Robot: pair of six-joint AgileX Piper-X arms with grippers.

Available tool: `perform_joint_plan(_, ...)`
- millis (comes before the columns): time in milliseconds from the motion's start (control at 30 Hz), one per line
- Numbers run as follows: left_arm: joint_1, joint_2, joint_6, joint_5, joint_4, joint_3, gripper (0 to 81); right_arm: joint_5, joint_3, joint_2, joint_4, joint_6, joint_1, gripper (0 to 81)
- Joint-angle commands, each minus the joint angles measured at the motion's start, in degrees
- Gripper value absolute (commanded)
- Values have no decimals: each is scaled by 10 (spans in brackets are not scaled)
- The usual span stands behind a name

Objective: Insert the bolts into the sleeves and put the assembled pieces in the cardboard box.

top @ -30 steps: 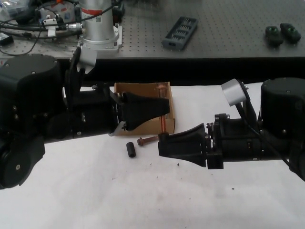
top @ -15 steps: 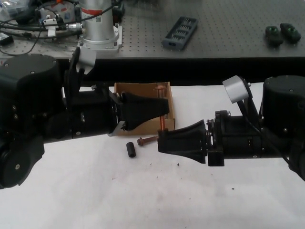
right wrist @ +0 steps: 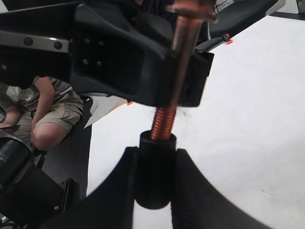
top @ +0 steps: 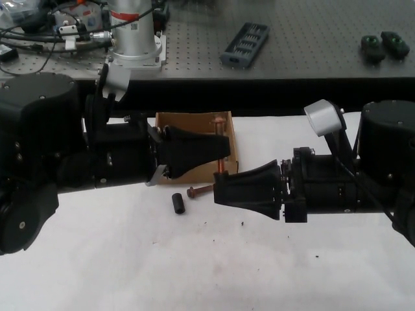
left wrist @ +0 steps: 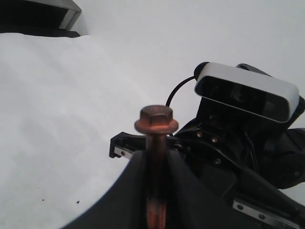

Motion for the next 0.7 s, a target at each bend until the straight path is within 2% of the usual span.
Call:
perform_joint_plan(0,-2,-6,7,44,-7,-3,6,36,-3,-2,-38,32,0,40)
perform_joint_plan(333,-2,-6,53,53,37,-3,6,36,-3,-2,-76,59,0,40)
perform_joint_plan(667,-2,-6,62,7,37,-3,6,59,-3,-2,-110,81,0,40)
